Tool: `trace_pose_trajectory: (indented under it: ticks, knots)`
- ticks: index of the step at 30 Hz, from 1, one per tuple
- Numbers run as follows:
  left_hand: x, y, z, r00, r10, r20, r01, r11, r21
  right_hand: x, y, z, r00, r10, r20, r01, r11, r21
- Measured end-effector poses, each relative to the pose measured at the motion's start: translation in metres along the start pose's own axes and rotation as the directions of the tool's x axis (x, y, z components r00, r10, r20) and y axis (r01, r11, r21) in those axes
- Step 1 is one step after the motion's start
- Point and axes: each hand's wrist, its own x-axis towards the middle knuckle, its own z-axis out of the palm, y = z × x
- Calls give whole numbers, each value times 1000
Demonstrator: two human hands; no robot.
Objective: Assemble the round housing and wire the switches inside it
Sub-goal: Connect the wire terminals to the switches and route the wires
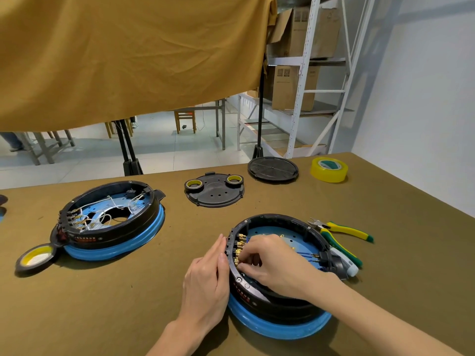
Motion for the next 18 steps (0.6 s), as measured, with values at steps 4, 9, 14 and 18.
trace_pose_trajectory:
  ticks: [4, 9, 14, 18]
  knots:
    - [0, 0, 2, 999, -30, 19, 30, 1000, 6, 2, 4, 4, 999, -7, -31, 8, 999, 50]
    - [3, 3, 0, 998, -53, 28, 55, 996, -67, 1, 8, 4, 1000, -25, -4, 25, 993, 116]
    - [19, 14, -3, 964, -160, 213, 186, 977, -108, 8, 31, -20, 991, 75, -109, -46, 967, 251]
    - [38, 23, 1, 927, -185, 325, 208, 978, -36, 16, 40, -24, 965, 144, -218, -94, 970, 224]
